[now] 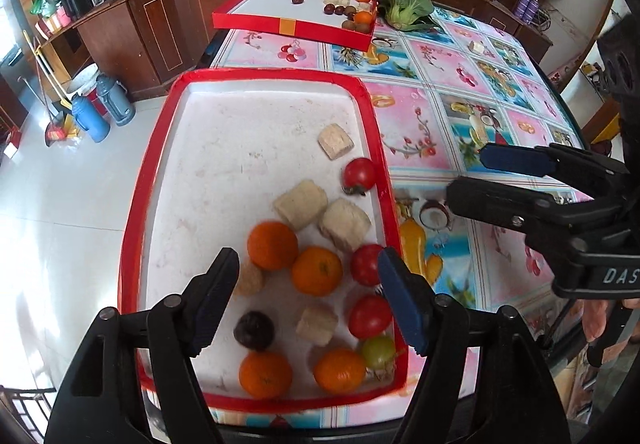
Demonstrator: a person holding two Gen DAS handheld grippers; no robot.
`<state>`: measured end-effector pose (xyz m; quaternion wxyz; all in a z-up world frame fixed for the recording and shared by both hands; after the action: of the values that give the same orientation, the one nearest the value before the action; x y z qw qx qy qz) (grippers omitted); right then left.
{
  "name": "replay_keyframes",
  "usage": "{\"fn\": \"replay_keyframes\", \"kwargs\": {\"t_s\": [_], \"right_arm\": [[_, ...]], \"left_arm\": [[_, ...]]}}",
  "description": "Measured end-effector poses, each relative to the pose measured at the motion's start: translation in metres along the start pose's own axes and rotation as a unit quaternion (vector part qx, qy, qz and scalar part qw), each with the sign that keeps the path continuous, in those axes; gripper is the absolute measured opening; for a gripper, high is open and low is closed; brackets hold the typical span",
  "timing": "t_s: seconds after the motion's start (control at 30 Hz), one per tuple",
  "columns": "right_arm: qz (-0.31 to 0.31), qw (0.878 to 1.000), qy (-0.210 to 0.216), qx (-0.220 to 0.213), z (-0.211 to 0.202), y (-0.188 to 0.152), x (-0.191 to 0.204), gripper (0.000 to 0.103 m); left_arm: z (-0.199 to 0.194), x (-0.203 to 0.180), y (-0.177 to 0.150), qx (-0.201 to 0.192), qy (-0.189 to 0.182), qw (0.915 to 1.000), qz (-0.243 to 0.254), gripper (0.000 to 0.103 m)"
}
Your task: Organize fruits
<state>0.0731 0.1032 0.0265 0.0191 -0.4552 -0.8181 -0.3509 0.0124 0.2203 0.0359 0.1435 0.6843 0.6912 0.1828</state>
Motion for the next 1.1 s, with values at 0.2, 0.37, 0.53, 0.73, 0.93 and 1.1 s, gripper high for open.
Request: {"fn": "replay_keyframes", "kwargs": {"t_s": [0.2, 0.37, 0.53, 0.73, 0.93, 1.1], "right_arm": [[0.0, 1.0, -0.003, -0.002, -0.022, -0.033, 0.004, 0.075], [-0.01, 1.0, -0.005, -0.003, -0.03, -0.052, 0.012, 0.075], [-0.016, 1.0, 0.001, -0.001, -0.032, -0.065, 0.02, 0.075], [-0.022, 1.0, 0.0, 0.001, -0.034, -0.079, 0.029, 0.076], [-0.056, 0.998, -0.023, -0.009, -0.036, -0.087, 0.048, 0.083], [-0.064, 0.997, -0.034, -0.008, -0.036, -0.088, 0.056, 0.088]], "left_arm": [[-0.013, -0.005, -0.026, -0.004, -0.008, 1.0, 0.001, 0.072], [-0.043, -0.001, -0.037, -0.059, 0.024, 0.998, 0.008, 0.076], [-0.049, 0.005, -0.05, -0.048, -0.001, 0.9988, 0.004, 0.079], [-0.035, 0.014, -0.07, -0.023, 0.009, 0.9993, -0.029, 0.079], [-0.035, 0.021, -0.081, -0.027, 0.03, 0.9981, -0.046, 0.079], [-0.038, 0.024, -0.085, -0.031, 0.033, 0.9976, -0.052, 0.079]]}}
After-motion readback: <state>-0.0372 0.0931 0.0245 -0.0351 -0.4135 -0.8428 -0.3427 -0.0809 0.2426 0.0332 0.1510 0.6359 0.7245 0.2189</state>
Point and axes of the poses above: each gripper's, at about its wrist camera, not at the fingertips, and z roughly the way its jaws point, x to its left, y to its top, the point moved 5 cm from there along z, roughly the way its jaws point, and after that the axes turned 6 degrees about y, right-handed, at the moved point
